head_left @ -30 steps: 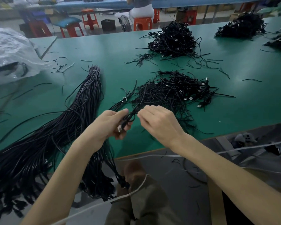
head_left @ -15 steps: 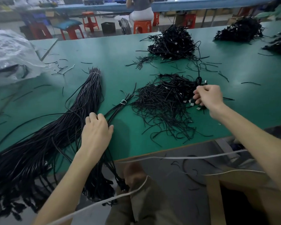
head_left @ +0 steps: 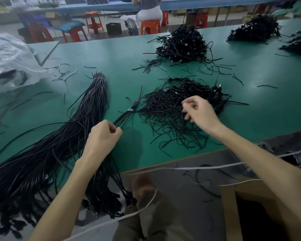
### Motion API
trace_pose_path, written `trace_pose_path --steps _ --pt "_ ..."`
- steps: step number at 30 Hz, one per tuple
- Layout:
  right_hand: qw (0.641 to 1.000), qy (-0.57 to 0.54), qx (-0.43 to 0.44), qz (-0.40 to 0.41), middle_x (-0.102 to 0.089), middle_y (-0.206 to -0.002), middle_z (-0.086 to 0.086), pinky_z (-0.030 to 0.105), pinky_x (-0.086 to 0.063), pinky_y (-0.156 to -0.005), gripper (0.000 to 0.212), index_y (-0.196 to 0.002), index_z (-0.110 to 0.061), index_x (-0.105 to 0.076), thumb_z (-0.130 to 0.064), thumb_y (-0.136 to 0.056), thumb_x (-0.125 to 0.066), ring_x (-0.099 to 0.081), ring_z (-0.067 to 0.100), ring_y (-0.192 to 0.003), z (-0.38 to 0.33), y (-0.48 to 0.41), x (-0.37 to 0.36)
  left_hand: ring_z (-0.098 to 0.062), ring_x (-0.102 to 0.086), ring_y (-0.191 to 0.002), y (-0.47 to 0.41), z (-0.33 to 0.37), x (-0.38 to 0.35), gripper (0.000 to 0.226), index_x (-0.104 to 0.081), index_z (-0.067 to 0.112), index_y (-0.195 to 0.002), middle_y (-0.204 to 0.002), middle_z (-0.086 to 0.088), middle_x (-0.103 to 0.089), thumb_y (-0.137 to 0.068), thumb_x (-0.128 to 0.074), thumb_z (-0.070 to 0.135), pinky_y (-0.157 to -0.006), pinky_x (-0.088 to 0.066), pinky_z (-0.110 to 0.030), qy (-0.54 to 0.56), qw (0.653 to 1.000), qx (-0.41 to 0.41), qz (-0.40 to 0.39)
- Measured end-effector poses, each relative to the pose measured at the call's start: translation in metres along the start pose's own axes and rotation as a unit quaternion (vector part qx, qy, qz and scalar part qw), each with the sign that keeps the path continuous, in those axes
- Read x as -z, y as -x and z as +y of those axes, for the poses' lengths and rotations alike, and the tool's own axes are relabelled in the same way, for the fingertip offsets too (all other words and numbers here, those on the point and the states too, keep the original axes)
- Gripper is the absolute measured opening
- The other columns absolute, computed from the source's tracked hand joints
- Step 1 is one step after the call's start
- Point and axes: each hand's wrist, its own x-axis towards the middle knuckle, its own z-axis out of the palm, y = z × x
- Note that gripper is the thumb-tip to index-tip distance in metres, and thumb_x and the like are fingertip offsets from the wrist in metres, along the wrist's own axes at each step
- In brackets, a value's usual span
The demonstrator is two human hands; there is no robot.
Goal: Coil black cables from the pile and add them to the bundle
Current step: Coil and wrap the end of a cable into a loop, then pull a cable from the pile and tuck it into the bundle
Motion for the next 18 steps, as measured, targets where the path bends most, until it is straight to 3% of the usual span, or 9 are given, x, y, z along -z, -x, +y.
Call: trace_pose_path --steps 4,7,9,11,14,16,18 --pt "0.988 -0.034 0.026 -0.150 -0.070 -0.098 0.003 0.027 -0.053 -0.061 0.016 -0.118 -0.013 -0.060 -0.017 -0.103 -0.059 -0.071 0.014 -0.074 -0.037 0.021 -0.046 -0.008 -0.058 -0.076 0.000 0.004 -0.001 0.013 -0.064 0.022 -0.085 -0.085 0.004 -0.064 -0.094 -0.072 0.026 -0.061 -0.040 -0.013 0.034 0.993 -0.105 -0.030" --pt "0.959 -0.150 -0.050 -0.235 -0.072 -0.101 0.013 0.030 -0.056 -0.058 0.024 -0.123 -0.002 -0.056 -0.020 -0.107 -0.053 -0.072 0.020 -0.073 -0.061 0.031 -0.085 -0.012 -0.054 -0.083 0.000 0.000 -0.001 0.011 -0.069 0.023 -0.089 -0.094 0.004 -0.058 -0.091 -0.077 0.030 -0.074 -0.039 -0.015 0.027 0.987 -0.153 -0.040" --pt "0.942 -0.196 -0.103 -0.250 -0.071 -0.102 0.020 0.030 -0.059 -0.060 0.033 -0.122 0.007 -0.055 -0.022 -0.108 -0.049 -0.071 0.021 -0.072 -0.071 0.033 -0.106 -0.017 -0.047 -0.101 0.000 -0.007 -0.001 0.012 -0.073 0.025 -0.096 -0.109 0.005 -0.055 -0.091 -0.077 0.034 -0.090 -0.034 -0.032 -0.024 0.985 -0.166 -0.034" --pt "0.944 -0.184 -0.122 -0.247 -0.070 -0.100 0.023 0.029 -0.059 -0.063 0.036 -0.119 0.011 -0.058 -0.023 -0.108 -0.050 -0.071 0.021 -0.072 -0.074 0.032 -0.121 -0.023 -0.042 -0.118 0.000 -0.015 0.002 0.010 -0.073 0.028 -0.103 -0.125 0.005 -0.052 -0.094 -0.073 0.032 -0.099 -0.027 -0.037 -0.075 0.983 -0.160 -0.047" --pt "0.952 -0.159 -0.120 -0.232 -0.070 -0.093 0.018 0.033 -0.058 -0.065 0.027 -0.113 0.007 -0.060 -0.019 -0.104 -0.057 -0.072 0.025 -0.072 -0.075 0.032 -0.134 -0.034 -0.042 -0.132 -0.002 -0.025 0.006 0.027 -0.070 0.027 -0.124 -0.142 -0.003 -0.050 -0.097 -0.069 0.020 -0.112 -0.032 -0.049 -0.090 0.978 -0.158 -0.100" --pt "0.962 -0.110 -0.102 -0.229 -0.074 -0.093 0.018 0.038 -0.054 -0.067 0.016 -0.108 -0.005 -0.059 -0.020 -0.101 -0.061 -0.073 0.034 -0.078 -0.075 0.031 -0.139 -0.036 -0.041 -0.133 -0.002 -0.027 0.005 0.035 -0.066 0.023 -0.131 -0.143 -0.008 -0.050 -0.097 -0.067 0.012 -0.114 -0.032 -0.049 -0.083 0.979 -0.161 -0.096" --pt "0.967 -0.076 -0.094 -0.222 -0.075 -0.091 0.020 0.038 -0.048 -0.060 0.013 -0.100 -0.011 -0.062 -0.024 -0.100 -0.061 -0.069 0.033 -0.072 -0.075 0.029 -0.142 -0.034 -0.041 -0.129 0.000 -0.024 0.001 0.036 -0.064 0.019 -0.131 -0.136 -0.010 -0.050 -0.096 -0.064 0.008 -0.111 -0.033 -0.041 -0.073 0.980 -0.167 -0.076"
